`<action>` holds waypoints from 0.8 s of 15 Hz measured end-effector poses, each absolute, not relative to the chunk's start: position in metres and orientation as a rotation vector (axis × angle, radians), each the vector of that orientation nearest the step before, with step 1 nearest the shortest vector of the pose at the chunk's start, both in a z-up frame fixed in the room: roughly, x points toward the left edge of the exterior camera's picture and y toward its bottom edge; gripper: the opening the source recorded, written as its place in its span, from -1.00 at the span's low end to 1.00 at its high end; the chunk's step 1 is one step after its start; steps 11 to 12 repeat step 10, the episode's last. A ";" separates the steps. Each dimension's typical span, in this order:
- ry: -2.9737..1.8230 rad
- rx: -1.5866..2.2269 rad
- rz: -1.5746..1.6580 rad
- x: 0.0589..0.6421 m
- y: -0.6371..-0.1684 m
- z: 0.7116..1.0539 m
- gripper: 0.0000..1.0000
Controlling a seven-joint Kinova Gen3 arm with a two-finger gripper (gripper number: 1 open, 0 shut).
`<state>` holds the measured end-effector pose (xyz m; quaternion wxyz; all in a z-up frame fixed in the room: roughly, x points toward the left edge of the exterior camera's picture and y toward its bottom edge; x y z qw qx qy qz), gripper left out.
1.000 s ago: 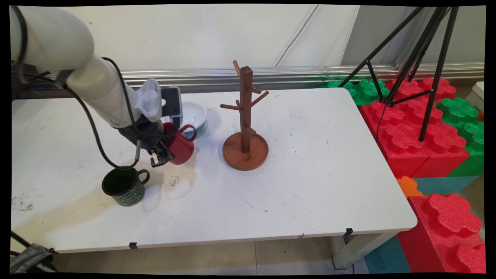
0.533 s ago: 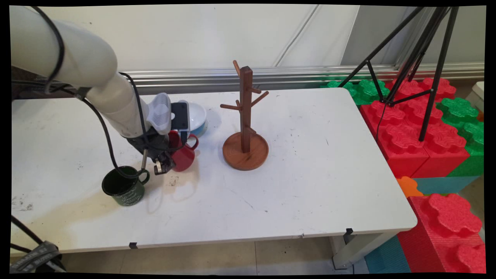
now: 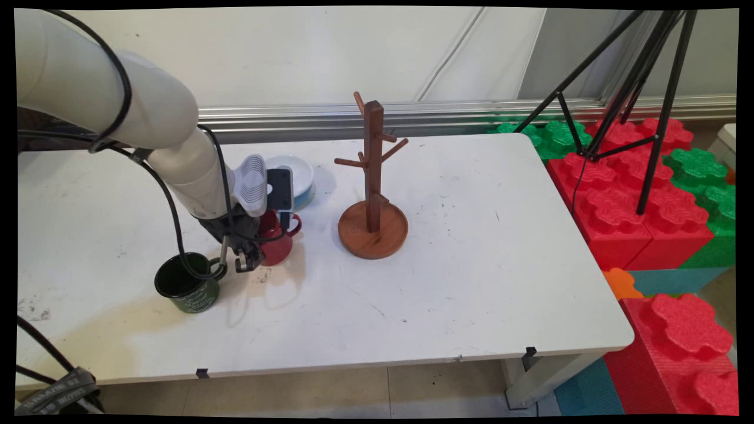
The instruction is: Place the picked object on the table
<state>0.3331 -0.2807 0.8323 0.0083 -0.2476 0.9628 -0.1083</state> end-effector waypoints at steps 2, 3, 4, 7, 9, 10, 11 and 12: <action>3.003 -0.770 -0.335 0.331 -0.281 0.829 1.00; 3.002 -0.771 -0.336 0.330 -0.282 0.829 1.00; 3.001 -0.771 -0.337 0.330 -0.282 0.828 1.00; 2.997 -0.778 -0.347 0.328 -0.283 0.826 1.00; 2.997 -0.786 -0.358 0.327 -0.284 0.826 1.00; 3.000 -0.794 -0.367 0.327 -0.285 0.826 1.00; 3.000 -0.794 -0.367 0.327 -0.285 0.826 1.00; 3.000 -0.794 -0.367 0.327 -0.285 0.826 1.00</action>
